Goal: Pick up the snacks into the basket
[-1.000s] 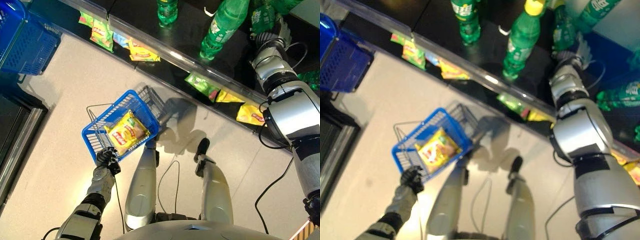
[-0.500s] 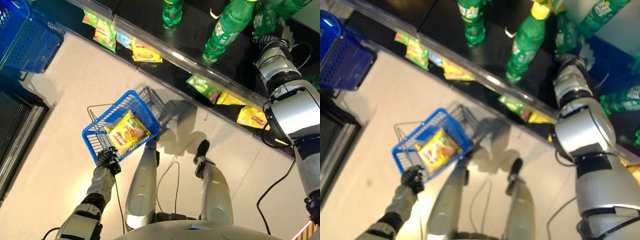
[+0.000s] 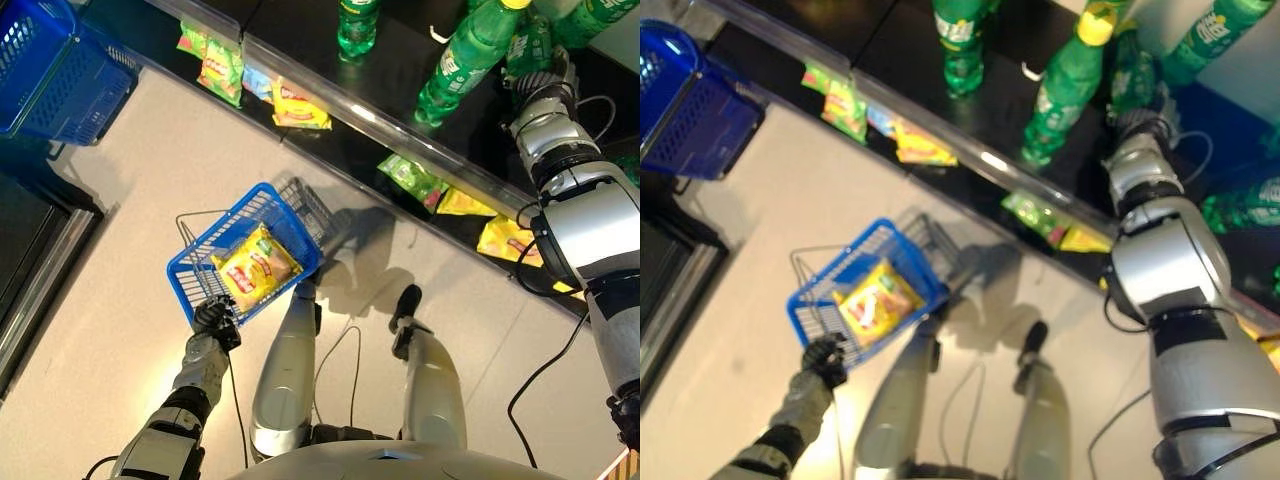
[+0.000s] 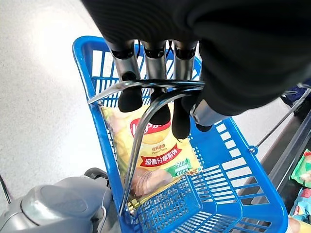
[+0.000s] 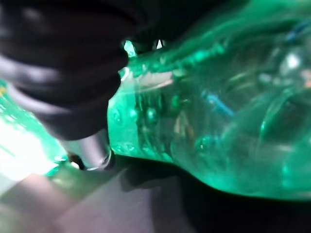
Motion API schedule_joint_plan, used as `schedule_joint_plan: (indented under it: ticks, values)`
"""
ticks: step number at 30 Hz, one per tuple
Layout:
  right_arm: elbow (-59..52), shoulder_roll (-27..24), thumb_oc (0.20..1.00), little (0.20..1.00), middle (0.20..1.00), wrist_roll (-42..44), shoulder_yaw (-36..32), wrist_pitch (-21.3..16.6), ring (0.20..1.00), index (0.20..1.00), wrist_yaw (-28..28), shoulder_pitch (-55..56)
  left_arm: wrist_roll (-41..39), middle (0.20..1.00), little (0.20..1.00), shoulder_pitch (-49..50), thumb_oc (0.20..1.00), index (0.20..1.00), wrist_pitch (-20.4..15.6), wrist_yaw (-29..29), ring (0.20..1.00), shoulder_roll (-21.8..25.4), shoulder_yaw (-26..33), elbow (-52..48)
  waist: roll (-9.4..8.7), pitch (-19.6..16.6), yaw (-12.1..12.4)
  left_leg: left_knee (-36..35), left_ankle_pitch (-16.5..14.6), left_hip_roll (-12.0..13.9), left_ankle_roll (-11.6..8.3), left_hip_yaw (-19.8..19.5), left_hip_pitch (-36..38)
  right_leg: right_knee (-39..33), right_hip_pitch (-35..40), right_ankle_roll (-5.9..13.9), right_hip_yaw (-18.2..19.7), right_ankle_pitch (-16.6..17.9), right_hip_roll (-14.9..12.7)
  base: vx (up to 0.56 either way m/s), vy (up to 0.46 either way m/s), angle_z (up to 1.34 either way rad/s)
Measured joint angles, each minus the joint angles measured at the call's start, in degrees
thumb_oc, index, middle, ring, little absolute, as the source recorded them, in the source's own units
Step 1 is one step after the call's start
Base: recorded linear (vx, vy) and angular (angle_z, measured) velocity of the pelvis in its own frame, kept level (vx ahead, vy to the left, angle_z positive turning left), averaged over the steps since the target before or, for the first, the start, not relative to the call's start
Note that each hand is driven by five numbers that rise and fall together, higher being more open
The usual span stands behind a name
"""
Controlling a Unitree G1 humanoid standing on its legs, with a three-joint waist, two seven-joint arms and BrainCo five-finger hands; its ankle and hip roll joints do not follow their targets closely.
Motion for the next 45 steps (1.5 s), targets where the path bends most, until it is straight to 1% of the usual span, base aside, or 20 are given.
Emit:
schedule_joint_plan:
  ticks: [2, 7, 10, 11, 15, 16, 18, 21, 24, 26, 30, 33, 34, 37, 39, 40, 41, 44, 45]
  values:
    - [-0.1, 0.9, 0.200, 0.200, 0.200, 0.4, -0.1, -0.5, 0.200, 0.200, -0.3, 0.3, 0.0, 0.200, 0.200, 0.0, 0.200, 0.200, 0.0, 0.1, 0.200, -0.1, 0.5, 0.1, -0.28, 0.2, 0.0, -0.1, 0.0, 0.2, 0.01, 0.5, 0.4, 0.0, 0.1, -0.03, 0.5, 0.1, 0.1, -0.04, 0.005, -0.13]
    - [-3.8, 3.7, 0.200, 0.200, 0.200, 1.1, -0.4, -0.8, 0.200, 0.200, -0.8, 2.6, -0.6, 0.200, 0.200, 0.0, 0.200, 0.200, 0.0, 0.8, 0.200, 0.2, 1.5, 0.6, -1.57, 0.9, -1.6, 0.4, -0.3, 0.3, 0.08, 1.2, 2.2, -0.2, 1.7, -0.31, 1.1, 0.4, 0.2, -0.02, -0.003, -0.07]
    - [-4.4, 4.0, 0.200, 0.200, 0.200, 1.1, -0.6, -0.9, 0.200, 0.200, -0.8, 2.7, -0.5, 0.200, 0.200, 0.1, 0.200, 0.200, 0.0, 0.8, 0.200, 0.2, 1.5, 0.6, -1.59, 0.9, -2.0, 0.6, -0.8, 0.2, 0.22, 1.3, 2.5, -0.3, 1.6, -0.50, 2.0, 0.5, 0.2, -0.01, 0.005, -0.07]
    - [-4.7, 4.0, 0.200, 0.200, 0.200, 1.1, -0.6, -0.9, 0.200, 0.200, -0.9, 2.8, -0.5, 0.200, 0.200, 0.2, 0.200, 0.200, 0.0, 0.8, 0.200, 0.2, 1.5, 0.6, -1.59, 0.9, -1.8, 0.6, -0.8, 0.2, 0.25, 1.3, 2.5, -0.3, 1.6, -0.48, 2.1, 0.6, 0.2, -0.01, 0.002, -0.08]
    - [-6.9, 4.0, 0.200, 0.200, 0.200, 1.1, -0.8, -0.9, 0.200, 0.200, -1.9, 3.6, -0.6, 0.200, 0.200, 0.3, 0.200, 0.200, 0.0, 0.8, 0.200, 0.2, 1.8, 0.7, -1.59, 0.9, -2.4, 0.7, -0.8, 0.1, 0.28, 1.5, 2.7, -0.3, 1.5, -0.42, 2.6, 0.8, 0.3, -0.01, 0.000, -0.03]
    - [-8.0, 3.9, 0.200, 0.200, 0.200, 1.1, -1.5, -0.9, 0.200, 0.200, -2.1, 4.2, -0.6, 0.200, 0.200, 0.3, 0.200, 0.200, 0.0, 0.8, 0.200, 0.2, 2.0, 0.7, -1.61, 0.9, -3.0, 0.7, -0.8, 0.1, 0.30, 1.9, 2.8, -0.3, 1.6, -0.46, 2.7, 0.9, 0.3, -0.01, 0.007, -0.08]
    - [-9.2, 4.1, 0.200, 0.200, 0.200, 1.1, -1.7, -1.1, 0.200, 0.200, -2.3, 5.1, -0.6, 0.200, 0.200, 0.5, 0.200, 0.200, 0.0, 0.8, 0.200, 0.2, 2.0, 0.9, -1.81, 1.0, -3.0, 0.7, -0.9, 0.2, 0.34, 2.5, 3.4, -0.3, 1.7, -0.41, 3.2, 0.9, 0.3, -0.01, 0.006, -0.14]
    - [-15.1, 4.1, 0.200, 0.200, 0.200, 0.7, -2.4, -1.2, 0.200, 0.200, -2.9, 8.3, -1.1, 0.200, 0.200, 0.7, 0.200, 0.200, 0.0, 0.8, 0.200, 0.3, 3.3, 1.0, -2.29, 1.2, -3.7, 0.8, -1.0, 0.2, 0.40, 3.0, 3.8, -0.3, 1.7, -0.21, 4.0, 1.0, 0.3, 0.00, 0.003, -0.10]
    - [-17.0, 4.0, 0.200, 0.200, 0.200, 0.3, -2.6, -1.1, 0.200, 0.200, -3.0, 10.6, -1.1, 0.200, 0.200, 0.7, 0.200, 0.200, 0.0, 0.8, 0.200, 0.3, 3.3, 0.7, -2.32, 1.3, -4.1, 0.8, -1.2, 0.2, 0.41, 3.3, 4.3, -0.3, 2.1, -0.16, 4.2, 1.0, 0.3, 0.00, 0.001, -0.03]
    - [-21.5, 4.0, 0.200, 0.200, 0.200, 0.2, -3.4, -1.2, 0.200, 0.200, -3.3, 13.5, -1.2, 0.200, 0.200, 1.0, 0.200, 0.200, 0.0, 0.8, 0.200, 0.3, 3.3, 0.6, -2.33, 1.3, -4.8, 0.9, -1.4, 0.2, 0.44, 3.5, 4.4, -0.4, 2.4, -0.15, 4.3, 1.0, 0.3, 0.00, -0.003, -0.02]
    - [-27.3, 3.7, 0.200, 0.200, 0.200, -2.2, -5.6, -1.1, 0.200, 0.200, -4.3, 17.4, -1.2, 0.200, 0.200, 1.2, 0.200, 0.200, 0.0, 0.8, 0.200, 0.3, 3.3, 0.6, -2.33, 1.3, -5.1, 1.5, -1.8, 0.4, 0.53, 4.1, 4.5, -0.4, 2.2, -0.13, 5.0, 1.1, 0.5, -0.01, -0.008, -0.08]
    - [-35.2, 3.2, 0.200, 0.200, 0.200, -3.9, -9.3, -1.1, 0.200, 0.200, -5.4, 22.5, -1.1, 0.200, 0.200, 1.3, 0.200, 0.200, 0.0, 0.8, 0.200, 0.2, 3.3, 0.1, -2.32, 1.3, -5.1, 1.8, -2.1, 0.4, 0.66, 4.4, 4.5, -0.3, 2.0, -0.12, 5.4, 1.1, 0.5, -0.01, -0.003, -0.06]
    - [-35.5, 3.2, 0.200, 0.200, 0.200, -4.3, -9.3, -1.1, 0.200, 0.200, -5.9, 22.9, -1.1, 0.200, 0.200, 1.3, 0.200, 0.200, 0.0, 0.8, 0.200, 0.2, 3.3, 0.0, -2.32, 1.3, -5.2, 1.8, -2.2, 0.4, 0.80, 4.4, 4.5, -0.3, 2.0, -0.12, 5.4, 1.1, 0.5, -0.01, -0.003, -0.03]
    - [-40.7, 3.0, 0.200, 0.200, 0.200, -5.5, -12.1, -0.8, 0.200, 0.200, -7.0, 27.5, -1.1, 0.200, 0.200, 1.6, 0.200, 0.200, 0.1, 0.9, 0.200, 0.1, 3.4, -0.7, -2.35, 1.3, -5.6, 1.9, -2.4, 0.4, 0.69, 4.5, 4.5, -0.2, 1.7, -0.12, 5.8, 1.0, 0.6, 0.00, 0.000, -0.04]
    - [-45.9, 3.2, 0.200, 0.200, 0.200, -7.1, -13.7, -0.8, 0.200, 0.200, -7.4, 32.2, -1.0, 0.200, 0.200, 1.9, 0.200, 0.200, 0.1, 0.9, 0.200, 0.1, 3.7, -1.2, -2.35, 1.3, -5.4, 1.9, -2.6, 0.4, 0.61, 4.5, 4.5, -0.2, 1.7, -0.12, 5.9, 1.0, 0.6, 0.00, -0.001, -0.04]
    - [-46.6, 3.2, 0.200, 0.200, 0.200, -7.5, -13.9, -0.8, 0.200, 0.200, -7.4, 33.3, -1.0, 0.200, 0.200, 2.0, 0.200, 0.200, 0.1, 0.8, 0.200, 0.1, 3.8, -1.2, -2.35, 1.3, -5.3, 2.0, -2.6, 0.4, 0.72, 4.5, 4.5, -0.1, 1.6, -0.12, 6.0, 1.0, 0.6, 0.00, -0.003, -0.07]
    - [-47.5, 3.2, 0.200, 0.200, 0.200, -8.4, -14.4, -0.8, 0.200, 0.200, -7.5, 35.4, -1.0, 0.200, 0.200, 2.0, 0.200, 0.200, 0.2, 0.8, 0.200, -0.2, 4.4, -1.4, -2.34, 1.3, -5.7, 2.3, -2.7, 0.4, 0.70, 4.6, 4.6, -0.1, 1.6, -0.12, 6.3, 1.0, 0.7, 0.00, 0.001, -0.06]
    - [-55.8, 3.9, 0.200, 0.200, 0.200, -9.9, -17.6, -1.0, 0.200, 0.200, -8.4, 41.5, -0.4, 0.200, 0.200, 2.8, 0.200, 0.200, 0.2, 0.9, 0.200, -0.6, 5.6, -2.3, -2.33, 1.4, -6.0, 2.7, -3.1, 0.4, 0.79, 5.1, 4.7, -0.1, 1.7, -0.07, 6.6, 1.0, 0.7, 0.01, 0.005, -0.05]
    - [-57.4, 4.1, 0.200, 0.200, 0.200, -9.9, -18.3, -1.0, 0.200, 0.200, -8.3, 43.6, -0.4, 0.200, 0.200, 2.9, 0.200, 0.200, 0.3, 1.0, 0.200, -0.6, 5.6, -2.7, -2.32, 1.4, -6.8, 2.7, -3.2, 0.4, 0.96, 5.4, 4.9, 0.0, 1.7, -0.06, 6.9, 1.0, 0.7, 0.01, 0.003, -0.14]
